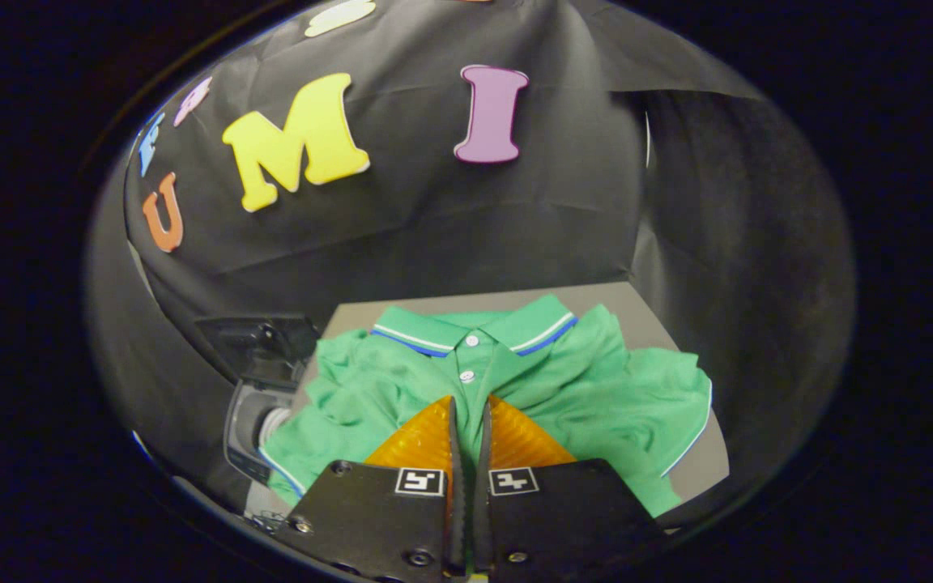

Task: Put the clothes into the washing machine and then close the washing machine lid.

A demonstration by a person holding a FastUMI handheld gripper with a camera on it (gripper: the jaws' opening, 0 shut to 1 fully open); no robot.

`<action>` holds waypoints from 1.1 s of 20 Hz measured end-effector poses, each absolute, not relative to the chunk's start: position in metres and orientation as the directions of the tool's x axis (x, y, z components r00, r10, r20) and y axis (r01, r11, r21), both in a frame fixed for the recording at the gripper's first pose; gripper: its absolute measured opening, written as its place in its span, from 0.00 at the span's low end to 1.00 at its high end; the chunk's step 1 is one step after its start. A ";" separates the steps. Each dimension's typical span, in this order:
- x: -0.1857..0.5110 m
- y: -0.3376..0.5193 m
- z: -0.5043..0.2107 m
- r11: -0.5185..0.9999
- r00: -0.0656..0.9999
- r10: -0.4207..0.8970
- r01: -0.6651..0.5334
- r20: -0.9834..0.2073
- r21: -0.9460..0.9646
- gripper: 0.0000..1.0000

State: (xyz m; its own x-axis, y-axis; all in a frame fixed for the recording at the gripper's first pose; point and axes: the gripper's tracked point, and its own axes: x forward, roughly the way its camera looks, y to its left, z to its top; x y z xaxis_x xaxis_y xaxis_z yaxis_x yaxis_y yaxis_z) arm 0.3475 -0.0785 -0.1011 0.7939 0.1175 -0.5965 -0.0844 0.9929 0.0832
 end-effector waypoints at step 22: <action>0.297 0.220 -0.001 0.785 0.643 0.613 -0.560 -0.458 0.265 0.07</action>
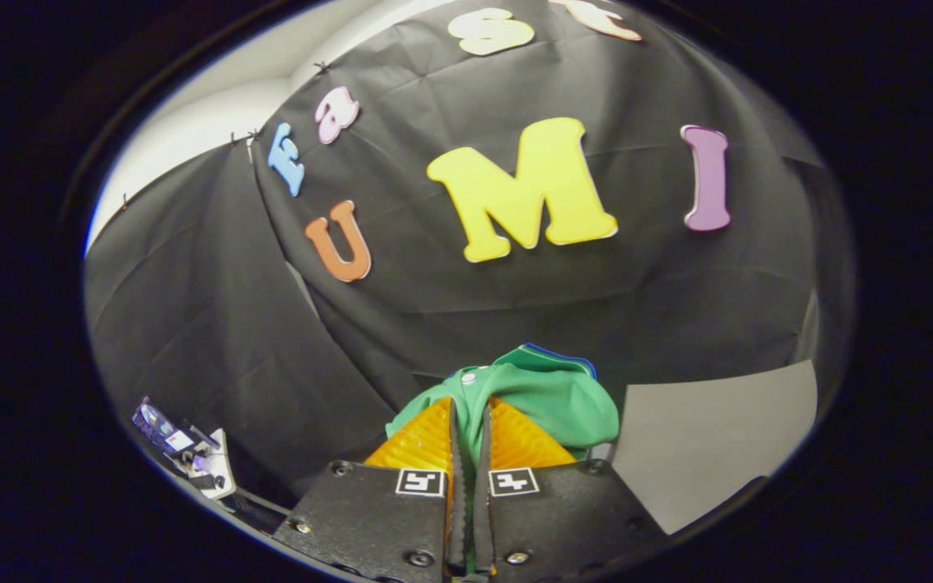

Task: Put the clothes into the washing machine and then close the washing machine lid.

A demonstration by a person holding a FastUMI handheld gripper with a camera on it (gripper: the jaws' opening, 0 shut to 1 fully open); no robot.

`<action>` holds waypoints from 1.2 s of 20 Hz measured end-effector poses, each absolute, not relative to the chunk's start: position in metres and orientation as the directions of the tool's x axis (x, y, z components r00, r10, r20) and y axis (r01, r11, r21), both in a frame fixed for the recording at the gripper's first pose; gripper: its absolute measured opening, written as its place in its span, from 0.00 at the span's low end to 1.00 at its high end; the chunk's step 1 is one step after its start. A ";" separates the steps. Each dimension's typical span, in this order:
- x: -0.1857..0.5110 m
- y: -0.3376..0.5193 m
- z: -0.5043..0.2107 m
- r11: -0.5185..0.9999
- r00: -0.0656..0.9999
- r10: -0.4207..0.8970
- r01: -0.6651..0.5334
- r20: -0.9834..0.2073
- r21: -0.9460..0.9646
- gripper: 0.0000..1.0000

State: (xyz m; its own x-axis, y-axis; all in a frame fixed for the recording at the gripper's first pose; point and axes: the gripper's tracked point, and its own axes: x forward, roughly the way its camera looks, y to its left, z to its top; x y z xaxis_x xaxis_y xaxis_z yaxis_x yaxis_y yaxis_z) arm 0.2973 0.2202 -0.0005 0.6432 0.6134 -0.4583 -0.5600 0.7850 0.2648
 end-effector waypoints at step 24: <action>0.345 0.329 -0.289 0.900 0.517 0.393 -0.385 -0.761 0.203 0.07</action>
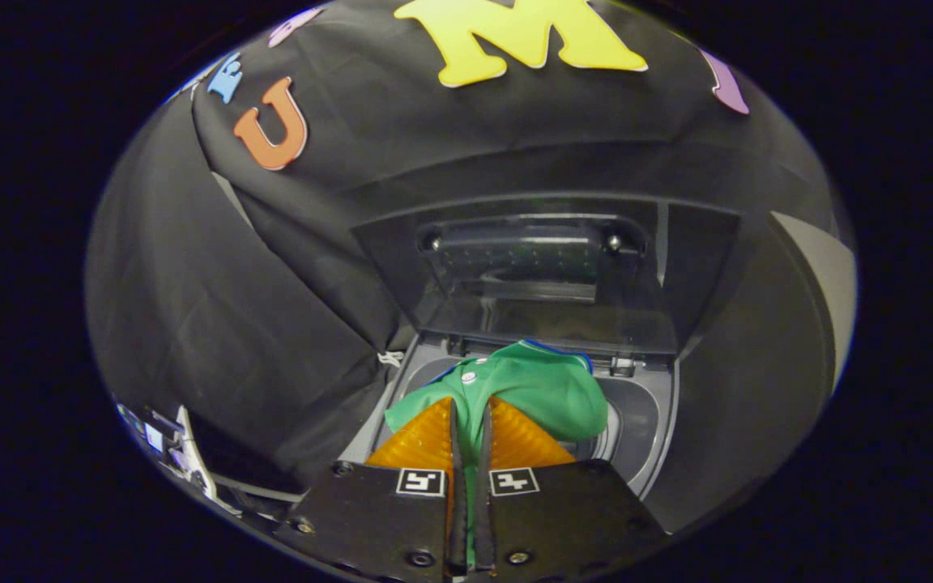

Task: Put the clothes into the washing machine and then close the washing machine lid.

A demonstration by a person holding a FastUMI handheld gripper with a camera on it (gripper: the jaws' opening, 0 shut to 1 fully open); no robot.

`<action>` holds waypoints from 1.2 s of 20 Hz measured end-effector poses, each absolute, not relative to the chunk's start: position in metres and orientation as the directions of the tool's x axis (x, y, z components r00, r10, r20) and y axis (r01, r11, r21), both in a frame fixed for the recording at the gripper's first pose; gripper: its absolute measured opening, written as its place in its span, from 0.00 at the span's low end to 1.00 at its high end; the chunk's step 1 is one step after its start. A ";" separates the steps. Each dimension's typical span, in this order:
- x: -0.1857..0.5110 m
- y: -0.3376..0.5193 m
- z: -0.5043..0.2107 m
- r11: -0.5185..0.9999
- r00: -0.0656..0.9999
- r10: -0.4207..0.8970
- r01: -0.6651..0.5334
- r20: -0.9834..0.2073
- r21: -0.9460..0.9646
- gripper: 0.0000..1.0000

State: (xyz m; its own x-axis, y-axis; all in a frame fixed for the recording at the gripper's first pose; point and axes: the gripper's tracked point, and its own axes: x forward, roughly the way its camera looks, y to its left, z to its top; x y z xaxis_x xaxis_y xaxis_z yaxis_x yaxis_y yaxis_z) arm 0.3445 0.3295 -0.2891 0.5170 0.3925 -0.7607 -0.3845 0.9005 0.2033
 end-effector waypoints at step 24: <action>0.383 0.330 -0.458 0.968 0.437 0.150 -0.249 -0.887 0.041 0.07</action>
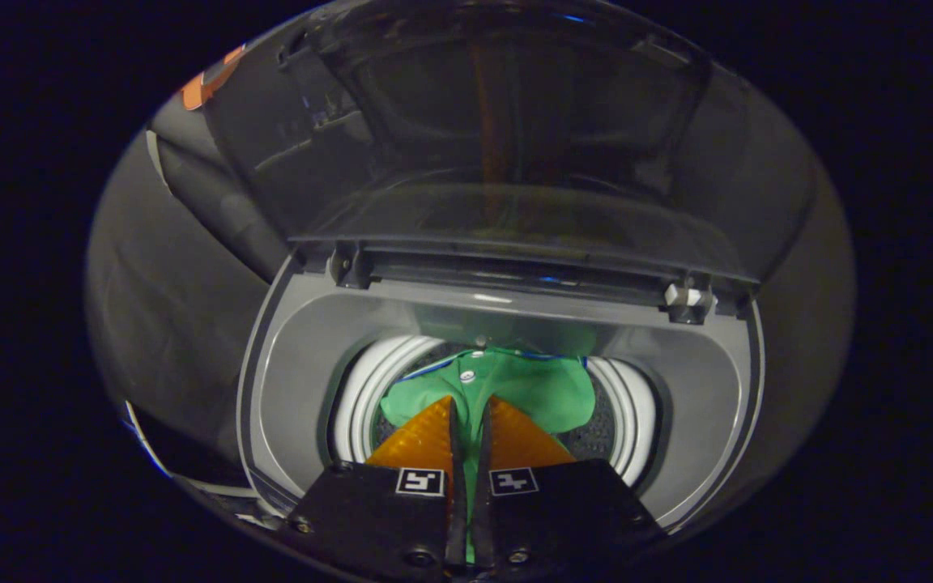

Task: Put the clothes into the washing machine and then close the washing machine lid.

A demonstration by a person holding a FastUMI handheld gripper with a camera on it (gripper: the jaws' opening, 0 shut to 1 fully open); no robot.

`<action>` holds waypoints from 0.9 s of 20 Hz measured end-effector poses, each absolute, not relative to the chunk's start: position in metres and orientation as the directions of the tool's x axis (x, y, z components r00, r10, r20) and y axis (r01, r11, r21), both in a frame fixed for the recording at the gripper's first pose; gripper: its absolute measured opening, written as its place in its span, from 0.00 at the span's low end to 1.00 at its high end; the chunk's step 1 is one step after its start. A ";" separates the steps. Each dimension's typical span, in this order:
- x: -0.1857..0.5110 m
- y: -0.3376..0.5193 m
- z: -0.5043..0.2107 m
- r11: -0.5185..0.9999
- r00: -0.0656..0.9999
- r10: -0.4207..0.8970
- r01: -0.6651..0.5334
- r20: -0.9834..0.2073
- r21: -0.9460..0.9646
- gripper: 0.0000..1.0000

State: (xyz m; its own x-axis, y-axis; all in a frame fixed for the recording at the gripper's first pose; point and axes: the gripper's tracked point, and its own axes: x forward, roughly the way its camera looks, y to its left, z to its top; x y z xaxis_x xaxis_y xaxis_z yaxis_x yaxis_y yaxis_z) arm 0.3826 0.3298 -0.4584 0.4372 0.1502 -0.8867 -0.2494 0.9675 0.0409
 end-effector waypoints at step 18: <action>0.347 0.341 -0.403 0.933 0.484 0.227 -0.356 -0.845 0.047 0.81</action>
State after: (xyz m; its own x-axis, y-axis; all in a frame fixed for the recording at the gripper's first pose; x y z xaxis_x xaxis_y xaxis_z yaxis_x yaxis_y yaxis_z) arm 0.3465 0.3408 -0.4028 0.4843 0.2274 -0.8448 -0.3556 0.9334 0.0474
